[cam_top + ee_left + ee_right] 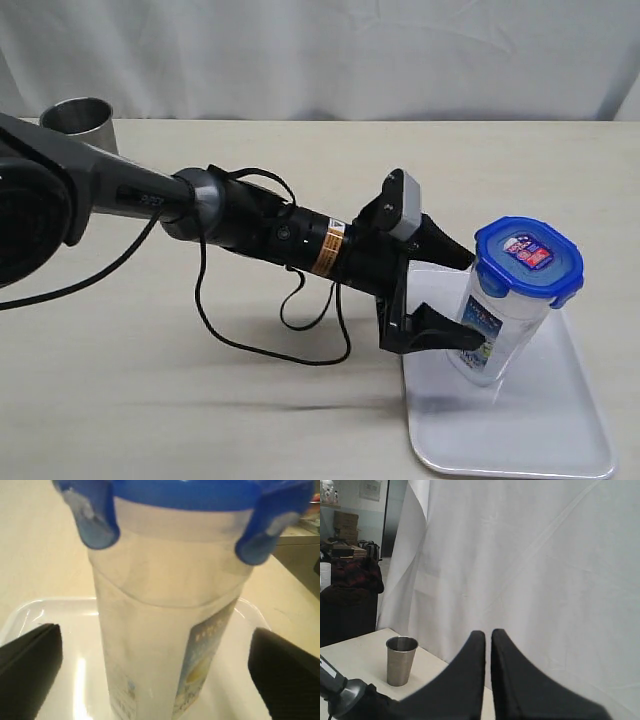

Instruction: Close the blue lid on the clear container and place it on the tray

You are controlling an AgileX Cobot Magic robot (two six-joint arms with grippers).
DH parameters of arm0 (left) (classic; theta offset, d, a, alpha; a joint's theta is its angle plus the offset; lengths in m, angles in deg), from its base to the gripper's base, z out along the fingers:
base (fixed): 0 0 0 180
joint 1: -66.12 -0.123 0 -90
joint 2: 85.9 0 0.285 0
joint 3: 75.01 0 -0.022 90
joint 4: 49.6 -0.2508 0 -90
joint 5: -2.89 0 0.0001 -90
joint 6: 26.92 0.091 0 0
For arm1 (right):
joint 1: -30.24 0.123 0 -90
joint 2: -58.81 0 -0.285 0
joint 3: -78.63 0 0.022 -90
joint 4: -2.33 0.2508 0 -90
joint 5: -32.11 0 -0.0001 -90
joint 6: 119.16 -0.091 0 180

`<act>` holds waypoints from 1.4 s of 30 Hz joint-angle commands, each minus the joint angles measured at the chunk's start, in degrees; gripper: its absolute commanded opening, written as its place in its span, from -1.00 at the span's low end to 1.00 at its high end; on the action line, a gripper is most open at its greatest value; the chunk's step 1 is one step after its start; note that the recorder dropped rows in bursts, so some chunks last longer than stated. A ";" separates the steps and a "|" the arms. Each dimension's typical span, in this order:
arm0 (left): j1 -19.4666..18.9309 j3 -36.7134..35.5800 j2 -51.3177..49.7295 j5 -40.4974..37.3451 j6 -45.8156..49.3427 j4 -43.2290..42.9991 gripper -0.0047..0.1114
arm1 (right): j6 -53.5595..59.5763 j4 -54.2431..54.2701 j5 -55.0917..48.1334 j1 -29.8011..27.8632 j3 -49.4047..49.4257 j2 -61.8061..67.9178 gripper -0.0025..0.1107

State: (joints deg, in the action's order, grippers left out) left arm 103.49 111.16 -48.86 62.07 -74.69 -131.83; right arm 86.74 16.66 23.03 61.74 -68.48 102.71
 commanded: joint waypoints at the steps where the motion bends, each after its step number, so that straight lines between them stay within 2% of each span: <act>1: -4.08 0.03 0.75 6.69 -3.32 -4.58 0.82 | -0.20 -0.71 -0.64 -0.32 0.11 0.13 -0.88; 4: -8.38 0.03 3.06 5.96 -9.64 -11.65 0.82 | -0.51 -0.71 -0.62 -0.32 0.11 0.13 -0.88; 5: -11.02 0.03 5.11 4.18 -16.76 -14.70 0.77 | -0.51 -0.71 -0.62 -0.32 0.11 0.02 -0.88; 6: -12.85 0.03 7.14 2.27 -21.76 -17.72 0.63 | -0.64 -0.71 -0.62 -0.32 0.11 0.02 -0.88; 8: -16.69 -1.07 12.07 1.03 -30.34 -17.72 -0.02 | -0.64 -0.71 -1.76 -0.32 0.11 -1.23 -0.88; 10: -20.97 -1.82 17.60 6.10 -32.00 -17.72 -0.86 | -0.73 -0.71 -0.05 -0.32 2.81 -4.75 -0.88; 11: -22.98 -2.07 20.30 7.44 -32.19 -17.72 -0.92 | -1.76 -0.60 4.44 -0.32 5.98 -7.46 -0.88; 13: -27.36 -2.07 25.66 7.29 -38.27 -17.72 -0.92 | -3.37 0.67 11.83 -0.32 14.42 -15.28 -0.88; 17: -34.16 -4.34 34.97 6.58 -41.49 -17.72 -0.92 | -3.36 7.94 13.81 -0.32 24.79 -26.66 -0.88; 21: -40.12 -13.49 46.98 1.02 -41.38 -17.72 -0.92 | -3.96 10.99 17.45 -0.32 33.59 -36.12 -0.88; 25: -44.57 -26.12 62.69 -7.04 -39.95 -14.74 -0.92 | -5.87 10.99 22.12 -0.18 38.46 -36.12 -0.88; 27: -45.04 -32.00 72.13 -11.06 -39.65 -11.79 -0.92 | -7.69 10.99 22.11 -0.18 39.75 -36.12 -0.88; 34: -45.04 -52.39 105.37 -33.01 -40.99 -1.21 -0.92 | -8.81 10.99 21.93 -0.18 41.81 -36.12 -0.88; 40: -45.04 -62.92 131.25 -36.45 -48.13 -1.09 -0.92 | -8.81 10.99 21.93 -0.18 41.81 -36.12 -0.88; 42: -44.11 -64.56 135.18 -35.77 -48.02 -2.53 -0.92 | -8.81 10.99 21.93 -0.18 41.81 -36.12 -0.88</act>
State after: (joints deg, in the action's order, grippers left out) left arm 58.76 48.86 81.09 26.84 -120.89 -134.09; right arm 78.12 27.62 44.31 61.74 -26.87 66.85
